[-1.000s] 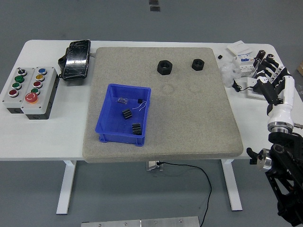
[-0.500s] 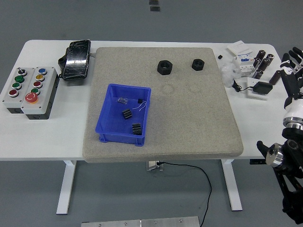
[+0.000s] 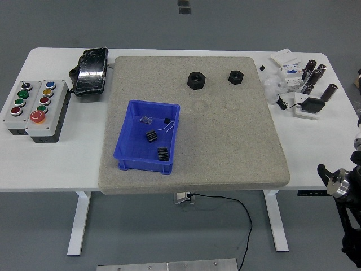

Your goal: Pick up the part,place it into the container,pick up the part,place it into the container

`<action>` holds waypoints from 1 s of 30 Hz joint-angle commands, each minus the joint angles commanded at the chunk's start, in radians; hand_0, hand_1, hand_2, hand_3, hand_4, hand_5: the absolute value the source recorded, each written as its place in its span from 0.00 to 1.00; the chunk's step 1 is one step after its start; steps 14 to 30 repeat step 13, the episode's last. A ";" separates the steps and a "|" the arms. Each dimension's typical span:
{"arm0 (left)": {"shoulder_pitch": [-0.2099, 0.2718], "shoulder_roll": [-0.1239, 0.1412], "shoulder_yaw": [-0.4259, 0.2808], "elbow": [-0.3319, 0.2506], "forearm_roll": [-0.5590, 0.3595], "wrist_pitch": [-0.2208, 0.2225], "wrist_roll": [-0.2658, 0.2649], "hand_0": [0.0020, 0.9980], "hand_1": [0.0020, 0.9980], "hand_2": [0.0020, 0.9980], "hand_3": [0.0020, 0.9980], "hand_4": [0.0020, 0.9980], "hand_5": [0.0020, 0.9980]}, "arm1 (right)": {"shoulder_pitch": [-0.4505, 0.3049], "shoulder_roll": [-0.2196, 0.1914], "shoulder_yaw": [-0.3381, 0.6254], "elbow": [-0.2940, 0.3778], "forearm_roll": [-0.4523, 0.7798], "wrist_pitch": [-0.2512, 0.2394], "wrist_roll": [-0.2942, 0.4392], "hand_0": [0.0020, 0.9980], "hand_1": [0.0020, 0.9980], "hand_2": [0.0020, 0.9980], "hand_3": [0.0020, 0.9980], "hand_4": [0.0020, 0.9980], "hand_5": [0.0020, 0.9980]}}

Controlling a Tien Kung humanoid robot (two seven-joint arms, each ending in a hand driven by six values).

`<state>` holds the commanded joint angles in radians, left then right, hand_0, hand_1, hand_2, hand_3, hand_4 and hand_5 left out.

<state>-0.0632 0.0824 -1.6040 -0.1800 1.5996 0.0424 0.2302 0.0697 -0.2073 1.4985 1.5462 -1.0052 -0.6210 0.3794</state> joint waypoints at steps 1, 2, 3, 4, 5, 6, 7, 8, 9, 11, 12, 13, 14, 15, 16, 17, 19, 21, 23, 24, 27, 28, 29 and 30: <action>0.000 0.001 0.001 0.000 -0.003 0.000 0.000 0.63 0.55 0.53 0.61 0.66 0.37 | -0.002 0.000 0.001 -0.001 0.002 0.000 0.001 0.63 0.67 0.72 0.67 0.71 0.35; 0.000 0.001 0.002 0.000 -0.004 0.000 0.000 0.63 0.55 0.53 0.61 0.66 0.37 | -0.003 0.001 0.002 -0.001 0.003 0.000 0.001 0.63 0.67 0.72 0.67 0.71 0.35; 0.000 0.001 0.003 0.000 -0.005 0.000 0.000 0.63 0.55 0.53 0.61 0.66 0.37 | -0.004 0.000 0.002 0.000 0.003 0.000 0.001 0.63 0.67 0.72 0.67 0.71 0.35; 0.001 0.001 0.003 0.000 -0.006 0.000 0.000 0.63 0.55 0.53 0.61 0.66 0.37 | -0.004 0.000 0.003 0.000 0.002 0.000 0.000 0.63 0.67 0.72 0.67 0.71 0.35; 0.001 0.001 0.003 0.000 -0.005 -0.001 0.001 0.63 0.55 0.53 0.61 0.66 0.37 | -0.004 0.000 0.004 0.001 0.000 -0.001 -0.001 0.63 0.67 0.72 0.67 0.71 0.35; 0.001 0.000 0.003 0.000 -0.005 -0.001 0.001 0.63 0.55 0.53 0.61 0.66 0.37 | -0.003 -0.001 0.004 0.001 -0.001 -0.002 -0.002 0.63 0.67 0.72 0.67 0.71 0.35; 0.002 -0.001 0.003 0.000 -0.005 -0.001 0.002 0.63 0.55 0.53 0.61 0.66 0.37 | -0.003 -0.001 0.005 0.002 -0.003 -0.002 -0.004 0.63 0.67 0.72 0.67 0.71 0.35; 0.002 -0.002 0.003 0.000 -0.005 -0.001 0.002 0.63 0.55 0.53 0.61 0.66 0.37 | -0.003 -0.002 0.006 0.002 -0.004 -0.002 -0.005 0.63 0.67 0.72 0.67 0.71 0.35; 0.002 -0.002 0.002 0.000 -0.004 -0.001 0.002 0.63 0.55 0.53 0.61 0.66 0.37 | -0.003 -0.002 0.006 0.002 -0.005 -0.003 -0.006 0.63 0.67 0.72 0.67 0.71 0.35; 0.002 -0.003 0.002 0.000 -0.004 -0.001 0.002 0.63 0.55 0.53 0.61 0.66 0.37 | -0.005 -0.002 0.009 0.002 -0.005 -0.003 -0.007 0.62 0.67 0.72 0.67 0.71 0.35; 0.002 -0.003 0.003 0.000 -0.004 -0.001 0.002 0.63 0.55 0.53 0.61 0.66 0.37 | -0.007 -0.001 0.010 0.001 -0.005 -0.004 -0.008 0.62 0.67 0.72 0.67 0.71 0.35; 0.002 -0.003 0.003 0.000 -0.005 -0.001 0.002 0.63 0.55 0.53 0.61 0.66 0.37 | -0.008 -0.001 0.012 0.000 -0.004 -0.004 -0.008 0.62 0.67 0.72 0.67 0.71 0.35; 0.002 -0.003 0.003 0.000 -0.005 -0.001 0.002 0.63 0.55 0.53 0.61 0.66 0.37 | -0.008 -0.001 0.012 0.000 -0.004 -0.004 -0.008 0.62 0.67 0.72 0.67 0.71 0.35; 0.002 -0.003 0.003 0.000 -0.005 -0.001 0.002 0.63 0.55 0.53 0.61 0.66 0.37 | -0.008 -0.001 0.012 0.000 -0.004 -0.004 -0.008 0.62 0.67 0.72 0.67 0.71 0.35; 0.002 -0.003 0.003 0.000 -0.005 -0.001 0.002 0.63 0.55 0.53 0.61 0.66 0.37 | -0.008 -0.001 0.012 0.000 -0.004 -0.004 -0.008 0.62 0.67 0.72 0.67 0.71 0.35; 0.002 -0.003 0.003 0.000 -0.005 -0.001 0.002 0.63 0.55 0.53 0.61 0.66 0.37 | -0.008 -0.001 0.012 0.000 -0.004 -0.004 -0.008 0.62 0.67 0.72 0.67 0.71 0.35; 0.002 -0.003 0.003 0.000 -0.005 -0.001 0.002 0.63 0.55 0.53 0.61 0.66 0.37 | -0.008 -0.001 0.012 0.000 -0.004 -0.004 -0.008 0.62 0.67 0.72 0.67 0.71 0.35; 0.002 -0.003 0.003 0.000 -0.005 -0.001 0.002 0.63 0.55 0.53 0.61 0.66 0.37 | -0.008 -0.001 0.012 0.000 -0.004 -0.004 -0.008 0.62 0.67 0.72 0.67 0.71 0.35; 0.002 -0.003 0.003 0.000 -0.005 -0.001 0.002 0.63 0.55 0.53 0.61 0.66 0.37 | -0.008 -0.001 0.012 0.000 -0.004 -0.004 -0.008 0.62 0.67 0.72 0.67 0.71 0.35; 0.002 -0.003 0.003 0.000 -0.005 -0.001 0.002 0.63 0.55 0.53 0.61 0.66 0.37 | -0.008 -0.001 0.012 0.000 -0.004 -0.004 -0.008 0.62 0.67 0.72 0.67 0.71 0.35; 0.002 -0.003 0.003 0.000 -0.005 -0.001 0.002 0.63 0.55 0.53 0.61 0.66 0.37 | -0.008 -0.001 0.012 0.000 -0.004 -0.004 -0.008 0.62 0.67 0.72 0.67 0.71 0.35; 0.002 -0.003 0.003 0.000 -0.005 -0.001 0.002 0.63 0.55 0.53 0.61 0.66 0.37 | -0.008 -0.001 0.012 0.000 -0.004 -0.004 -0.008 0.62 0.67 0.72 0.67 0.71 0.35; 0.002 -0.003 0.003 0.000 -0.005 -0.001 0.002 0.63 0.55 0.53 0.61 0.66 0.37 | -0.008 -0.001 0.012 0.000 -0.004 -0.004 -0.008 0.62 0.67 0.72 0.67 0.71 0.35; 0.002 -0.003 0.003 0.000 -0.005 -0.001 0.002 0.63 0.55 0.53 0.61 0.66 0.37 | -0.008 -0.001 0.012 0.000 -0.004 -0.004 -0.008 0.62 0.67 0.72 0.67 0.71 0.35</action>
